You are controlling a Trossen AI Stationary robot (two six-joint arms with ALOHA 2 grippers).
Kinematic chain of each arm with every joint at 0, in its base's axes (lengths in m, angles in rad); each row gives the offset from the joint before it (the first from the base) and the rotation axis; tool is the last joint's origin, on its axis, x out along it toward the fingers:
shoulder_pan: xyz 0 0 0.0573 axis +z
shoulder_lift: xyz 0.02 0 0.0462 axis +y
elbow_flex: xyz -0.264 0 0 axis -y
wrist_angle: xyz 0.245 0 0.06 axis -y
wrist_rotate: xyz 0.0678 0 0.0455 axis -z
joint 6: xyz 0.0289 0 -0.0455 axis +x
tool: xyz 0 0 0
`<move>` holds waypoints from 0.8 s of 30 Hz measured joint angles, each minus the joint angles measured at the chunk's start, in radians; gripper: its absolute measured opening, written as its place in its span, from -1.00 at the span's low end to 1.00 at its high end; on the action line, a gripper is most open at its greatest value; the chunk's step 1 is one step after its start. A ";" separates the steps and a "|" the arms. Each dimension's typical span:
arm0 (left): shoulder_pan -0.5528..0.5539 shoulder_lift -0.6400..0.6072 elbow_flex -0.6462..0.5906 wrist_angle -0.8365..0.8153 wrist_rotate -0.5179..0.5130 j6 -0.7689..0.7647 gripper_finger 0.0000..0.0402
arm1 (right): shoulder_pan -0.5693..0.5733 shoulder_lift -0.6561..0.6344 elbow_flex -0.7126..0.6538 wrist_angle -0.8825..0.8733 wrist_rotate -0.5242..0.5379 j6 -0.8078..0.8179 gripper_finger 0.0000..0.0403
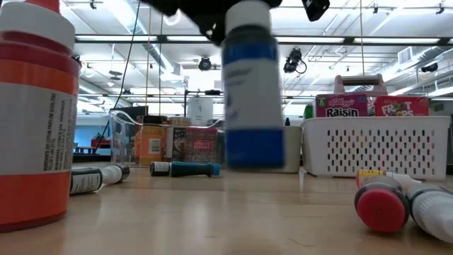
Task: Pick & Place Kitchen Items
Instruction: Put the big blue food coloring bottle into the gray bin
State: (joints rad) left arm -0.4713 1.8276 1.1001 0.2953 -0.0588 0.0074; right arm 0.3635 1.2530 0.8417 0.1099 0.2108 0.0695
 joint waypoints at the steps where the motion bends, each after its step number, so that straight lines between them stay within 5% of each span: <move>1: 0.006 -0.002 0.013 -0.010 -0.001 0.000 -0.78 | 0.000 0.000 0.000 -0.001 0.000 0.001 -0.39; 11: 0.158 -0.081 0.150 -0.205 -0.254 0.019 -0.78 | 0.025 -0.110 0.000 -0.232 -0.109 0.119 -0.39; 19: 0.396 -0.085 0.216 -0.231 -0.207 0.011 -0.77 | 0.123 -0.220 -0.019 -0.526 0.299 0.193 -0.39; 24: 0.558 -0.078 0.232 -0.215 -0.121 0.009 -0.77 | 0.131 -0.251 -0.048 -0.552 0.403 0.177 -0.39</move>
State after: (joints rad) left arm 0.0867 1.7498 1.3316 0.0807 -0.1797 0.0167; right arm 0.4949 1.0023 0.7933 -0.4417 0.6135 0.2469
